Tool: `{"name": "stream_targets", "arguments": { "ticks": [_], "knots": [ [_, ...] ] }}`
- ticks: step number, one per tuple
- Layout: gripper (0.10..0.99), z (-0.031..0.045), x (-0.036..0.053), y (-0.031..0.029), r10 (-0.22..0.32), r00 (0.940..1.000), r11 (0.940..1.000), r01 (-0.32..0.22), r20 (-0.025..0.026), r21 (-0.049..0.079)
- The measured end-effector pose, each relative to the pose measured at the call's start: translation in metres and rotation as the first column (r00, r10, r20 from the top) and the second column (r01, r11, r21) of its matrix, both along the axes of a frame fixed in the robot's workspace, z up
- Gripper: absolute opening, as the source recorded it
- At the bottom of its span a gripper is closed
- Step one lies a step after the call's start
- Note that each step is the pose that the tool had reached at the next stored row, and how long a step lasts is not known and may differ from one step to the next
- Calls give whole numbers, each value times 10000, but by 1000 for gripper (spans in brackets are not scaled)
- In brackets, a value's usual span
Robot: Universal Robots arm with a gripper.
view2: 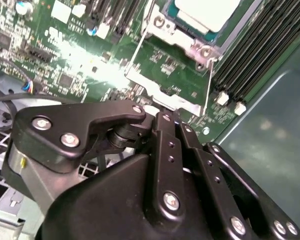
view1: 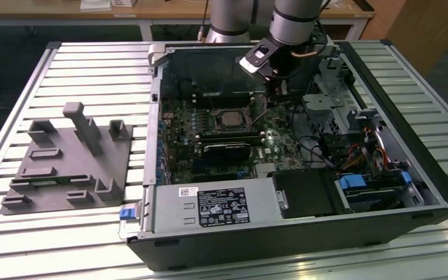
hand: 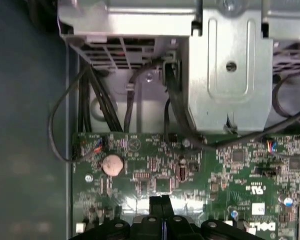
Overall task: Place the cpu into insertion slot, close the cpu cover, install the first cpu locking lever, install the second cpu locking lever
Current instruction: 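Close the cpu cover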
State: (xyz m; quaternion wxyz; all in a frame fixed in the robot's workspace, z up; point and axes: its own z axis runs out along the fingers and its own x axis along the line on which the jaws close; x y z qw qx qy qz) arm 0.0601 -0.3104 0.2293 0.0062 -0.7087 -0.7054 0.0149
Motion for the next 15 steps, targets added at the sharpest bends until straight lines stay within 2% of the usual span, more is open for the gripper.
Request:
{"name": "stream_targets", "arguments": {
  "ticks": [10, 15],
  "knots": [
    [106, 0, -240, -1, 1, 9999, 10000, -1, 118, 0],
    [106, 0, -352, -1, 1, 9999, 10000, -1, 141, 4]
  ]
}}
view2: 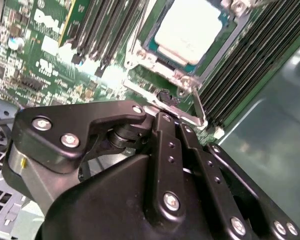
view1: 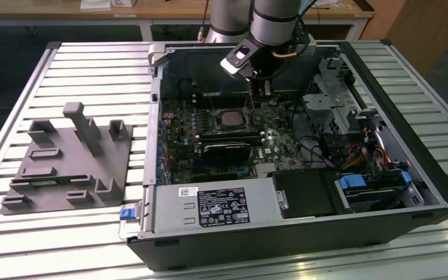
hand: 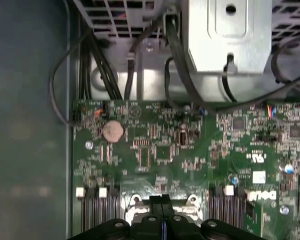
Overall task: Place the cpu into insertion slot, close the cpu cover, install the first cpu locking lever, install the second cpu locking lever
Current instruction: 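Close the cpu cover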
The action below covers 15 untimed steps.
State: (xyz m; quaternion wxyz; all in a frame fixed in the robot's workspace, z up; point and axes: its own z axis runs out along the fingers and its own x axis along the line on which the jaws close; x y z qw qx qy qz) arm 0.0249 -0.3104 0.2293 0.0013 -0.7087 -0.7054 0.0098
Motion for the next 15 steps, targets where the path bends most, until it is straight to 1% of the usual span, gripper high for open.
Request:
{"name": "stream_targets", "arguments": {
  "ticks": [6, 15],
  "knots": [
    [106, 0, -131, 0, -1, 10000, 10000, 1, 14, 7],
    [106, -1, -287, 0, -1, 10000, 10000, 1, 27, 8]
  ]
}}
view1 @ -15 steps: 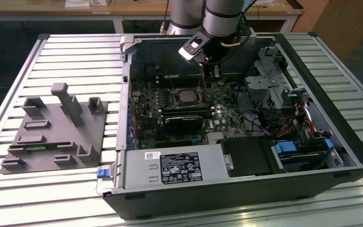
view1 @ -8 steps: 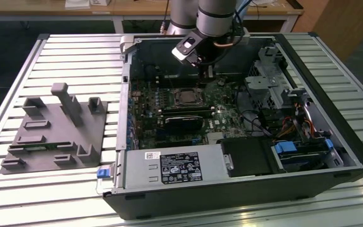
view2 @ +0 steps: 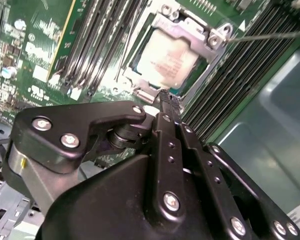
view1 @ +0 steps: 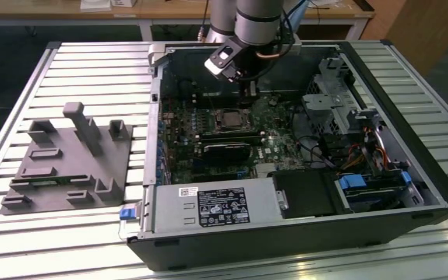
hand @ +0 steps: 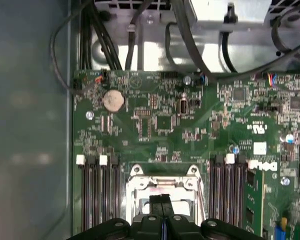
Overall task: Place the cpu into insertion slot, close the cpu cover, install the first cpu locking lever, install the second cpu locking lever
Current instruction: 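Close the cpu cover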
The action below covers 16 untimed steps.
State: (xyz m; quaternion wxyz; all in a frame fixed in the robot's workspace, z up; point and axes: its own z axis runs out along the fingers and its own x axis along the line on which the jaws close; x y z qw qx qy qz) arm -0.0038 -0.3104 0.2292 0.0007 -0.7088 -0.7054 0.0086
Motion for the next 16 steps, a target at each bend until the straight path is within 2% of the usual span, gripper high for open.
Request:
{"name": "stream_targets", "arguments": {
  "ticks": [3, 10, 16],
  "knots": [
    [106, -7, -59, -5, 0, 10000, 10000, 0, 10, 33],
    [106, -51, -146, -44, 25, 9999, 9997, -28, 127, 242],
    [106, -77, -237, -79, 63, 9998, 9993, -69, 181, 361]
  ]
}}
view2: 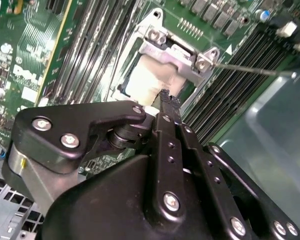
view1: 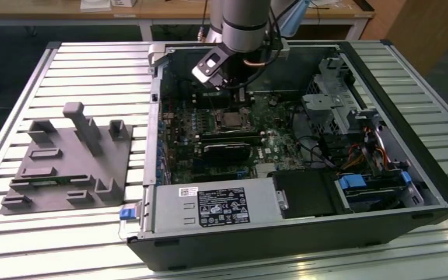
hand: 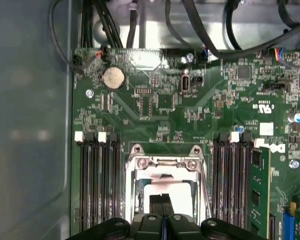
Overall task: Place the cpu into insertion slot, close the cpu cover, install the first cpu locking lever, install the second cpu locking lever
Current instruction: 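Close the cpu cover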
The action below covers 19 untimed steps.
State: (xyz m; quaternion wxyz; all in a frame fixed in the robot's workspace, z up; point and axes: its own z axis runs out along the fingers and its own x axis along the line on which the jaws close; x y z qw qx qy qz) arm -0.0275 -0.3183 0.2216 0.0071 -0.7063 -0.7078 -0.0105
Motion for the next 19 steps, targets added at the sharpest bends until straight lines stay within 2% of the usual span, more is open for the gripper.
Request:
{"name": "stream_targets", "arguments": {
  "ticks": [8, 16, 19],
  "knots": [
    [106, -20, -147, -20, 46, 10000, 9999, -47, 51, 111],
    [106, -23, -158, -20, 111, 9999, 9999, -112, 55, 119],
    [106, -28, -159, -20, 578, 9983, 9983, -578, 56, 120]
  ]
}}
